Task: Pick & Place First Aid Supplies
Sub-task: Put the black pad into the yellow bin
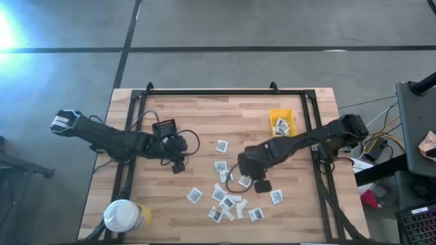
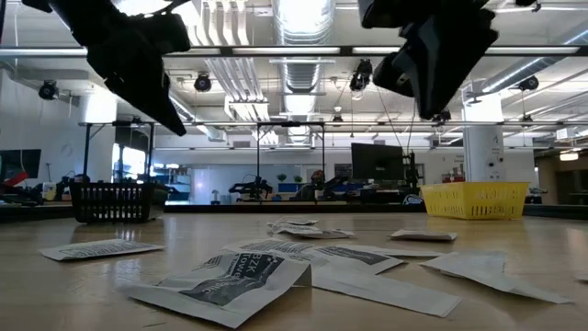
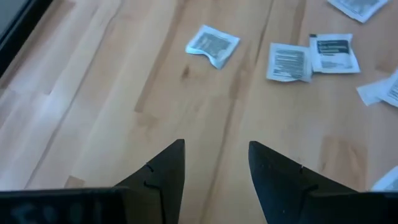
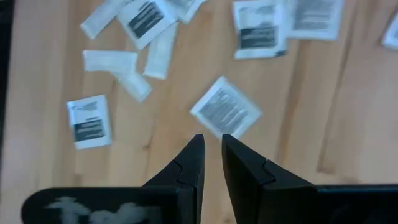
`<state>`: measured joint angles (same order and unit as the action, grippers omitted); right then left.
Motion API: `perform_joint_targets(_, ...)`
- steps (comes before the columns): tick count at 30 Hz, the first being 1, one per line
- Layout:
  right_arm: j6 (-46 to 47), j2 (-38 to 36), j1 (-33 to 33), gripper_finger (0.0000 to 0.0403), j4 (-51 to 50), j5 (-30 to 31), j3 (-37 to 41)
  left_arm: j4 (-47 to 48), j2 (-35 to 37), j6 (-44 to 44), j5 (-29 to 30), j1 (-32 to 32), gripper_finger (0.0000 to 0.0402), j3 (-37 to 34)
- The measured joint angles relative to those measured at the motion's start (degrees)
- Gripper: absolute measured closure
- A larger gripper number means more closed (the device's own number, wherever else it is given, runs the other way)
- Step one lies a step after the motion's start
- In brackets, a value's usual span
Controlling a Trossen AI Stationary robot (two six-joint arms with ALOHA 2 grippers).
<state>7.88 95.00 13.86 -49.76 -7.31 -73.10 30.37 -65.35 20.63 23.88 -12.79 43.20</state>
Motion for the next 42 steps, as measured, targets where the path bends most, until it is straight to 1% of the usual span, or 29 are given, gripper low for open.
perform_joint_targets(8, 9.3, 0.0, 5.8, 0.0349, -1.0, 0.1, -3.3, 6.7, -2.8, -0.6, -0.1, -3.2, 0.0232, 7.0)
perform_joint_targets(10, 11.2, 0.0, 7.0, 0.0349, -1.0, 1.2, -4.5, 8.5, -3.0, -0.6, -0.1, -4.1, 0.0232, 8.1)
perform_joint_targets(15, 16.1, 0.0, 9.3, 0.0349, -1.2, 4.5, -7.0, 10.3, -3.1, 2.0, 0.0, -6.4, 0.0232, 8.4)
perform_joint_targets(21, 22.1, 1.8, 10.3, 0.0349, -5.9, 4.7, -10.4, 13.3, -3.2, 7.4, -0.1, -9.7, 0.0232, 8.1)
perform_joint_targets(27, 23.6, 5.8, 10.4, 0.0349, -9.6, 4.7, -14.9, 13.9, -3.2, 11.8, -0.1, -13.6, 0.0232, 8.0)
perform_joint_targets(37, 23.6, 10.0, 10.3, 0.0349, -11.3, 5.2, -14.8, 13.8, -3.1, 17.1, 0.7, -16.9, 0.0232, 8.0)
perform_joint_targets(42, 20.6, 12.7, 10.3, 0.0349, -12.2, 8.9, -14.8, 13.8, -3.1, 18.3, 1.4, -17.1, 0.0232, 8.0)
